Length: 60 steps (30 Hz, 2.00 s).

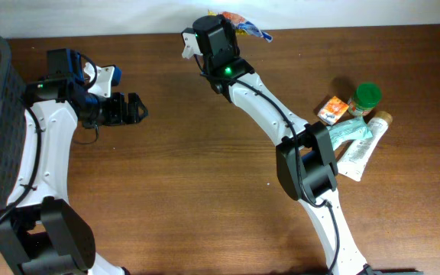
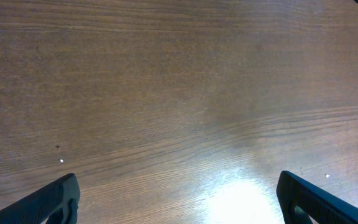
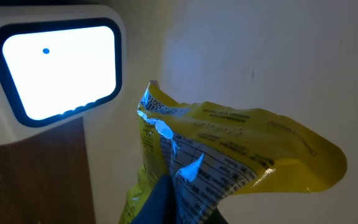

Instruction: Scan the item barcode

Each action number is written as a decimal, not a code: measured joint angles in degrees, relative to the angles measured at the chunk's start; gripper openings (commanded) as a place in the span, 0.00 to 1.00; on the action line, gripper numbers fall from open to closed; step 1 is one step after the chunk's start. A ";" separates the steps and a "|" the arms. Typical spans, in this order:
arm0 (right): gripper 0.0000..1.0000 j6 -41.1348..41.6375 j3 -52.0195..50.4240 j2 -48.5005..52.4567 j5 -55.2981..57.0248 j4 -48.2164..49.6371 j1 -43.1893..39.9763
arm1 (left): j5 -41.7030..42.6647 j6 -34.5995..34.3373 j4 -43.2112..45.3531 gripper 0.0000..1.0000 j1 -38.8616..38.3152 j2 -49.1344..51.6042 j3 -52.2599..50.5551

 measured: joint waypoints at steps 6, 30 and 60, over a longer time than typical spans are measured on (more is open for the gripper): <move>0.04 12.92 -0.02 -1.53 -0.96 -4.24 0.00 | 0.00 0.00 0.00 0.99 0.00 0.00 0.00; 0.04 70.58 -2.19 -38.51 -60.28 -72.46 -31.74 | 0.00 0.00 0.00 0.99 0.00 0.00 0.00; 0.67 78.90 -40.46 -38.40 -58.25 -54.03 -52.61 | 0.00 0.00 0.00 0.99 0.02 -0.02 0.00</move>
